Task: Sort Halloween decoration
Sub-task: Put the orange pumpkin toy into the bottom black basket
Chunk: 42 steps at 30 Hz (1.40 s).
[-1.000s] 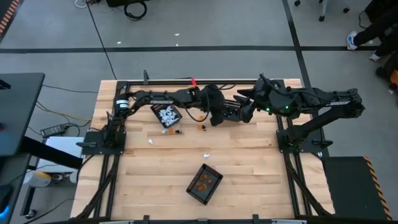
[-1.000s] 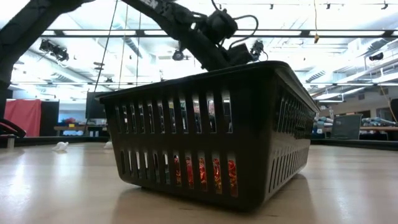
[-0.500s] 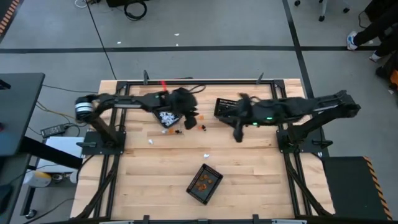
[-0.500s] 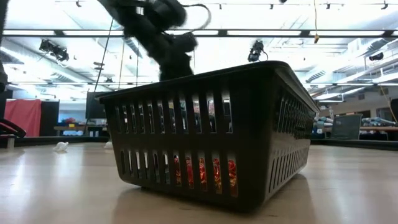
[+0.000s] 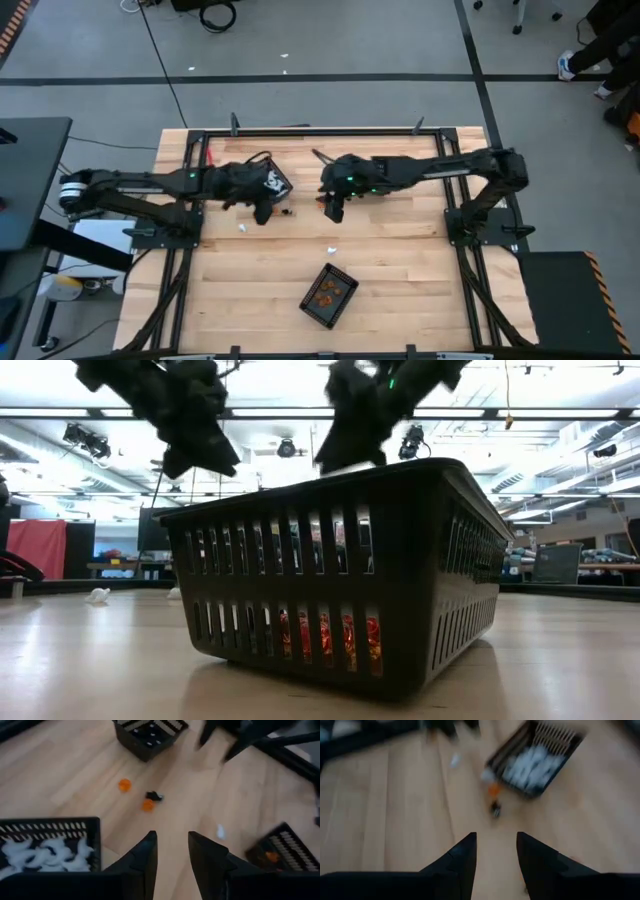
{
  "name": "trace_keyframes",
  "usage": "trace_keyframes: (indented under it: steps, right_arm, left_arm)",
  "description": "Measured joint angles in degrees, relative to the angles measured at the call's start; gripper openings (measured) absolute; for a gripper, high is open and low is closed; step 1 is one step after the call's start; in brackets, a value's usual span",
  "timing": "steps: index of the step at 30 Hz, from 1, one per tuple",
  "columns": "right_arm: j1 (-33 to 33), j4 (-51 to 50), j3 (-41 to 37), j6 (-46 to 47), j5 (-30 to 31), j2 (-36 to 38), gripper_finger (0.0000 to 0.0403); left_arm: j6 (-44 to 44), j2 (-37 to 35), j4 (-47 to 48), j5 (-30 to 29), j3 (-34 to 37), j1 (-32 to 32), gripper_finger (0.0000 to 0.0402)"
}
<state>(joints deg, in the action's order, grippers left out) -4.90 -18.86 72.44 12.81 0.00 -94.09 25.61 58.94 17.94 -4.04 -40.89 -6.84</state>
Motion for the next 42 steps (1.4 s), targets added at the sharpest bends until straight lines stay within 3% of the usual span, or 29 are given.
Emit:
trace_keyframes:
  steps: [5,9,15,22,29,42]
  right_arm:
    - [-2.0,-0.4,0.5,-1.9,-8.3,-8.1,0.0158]
    - [-3.3,-1.9,3.8,-4.6,-11.6,-14.2,0.0192]
    - [-4.0,-5.8,8.8,-13.9,-6.8,-20.7,0.0234]
    - [-4.6,-8.5,9.0,-17.1,-1.7,-22.3,0.0227]
    - [-5.6,-7.3,9.0,-17.8,-2.3,-24.6,0.0218]
    - [-5.1,-8.2,9.2,-20.8,-0.9,-26.5,0.0198]
  left_arm:
    - [4.8,-4.8,8.2,-0.6,1.2,3.9,0.0116]
    - [7.1,-6.3,13.8,-1.1,1.2,6.7,0.0116]
    - [12.1,-6.9,22.3,-1.5,1.2,10.9,0.0116]
    - [19.5,-7.5,31.2,-7.5,1.2,18.5,0.0116]
    - [21.0,-7.5,31.1,-9.7,1.2,22.2,0.0116]
    - [23.4,-7.5,31.5,-9.8,1.2,22.3,0.0116]
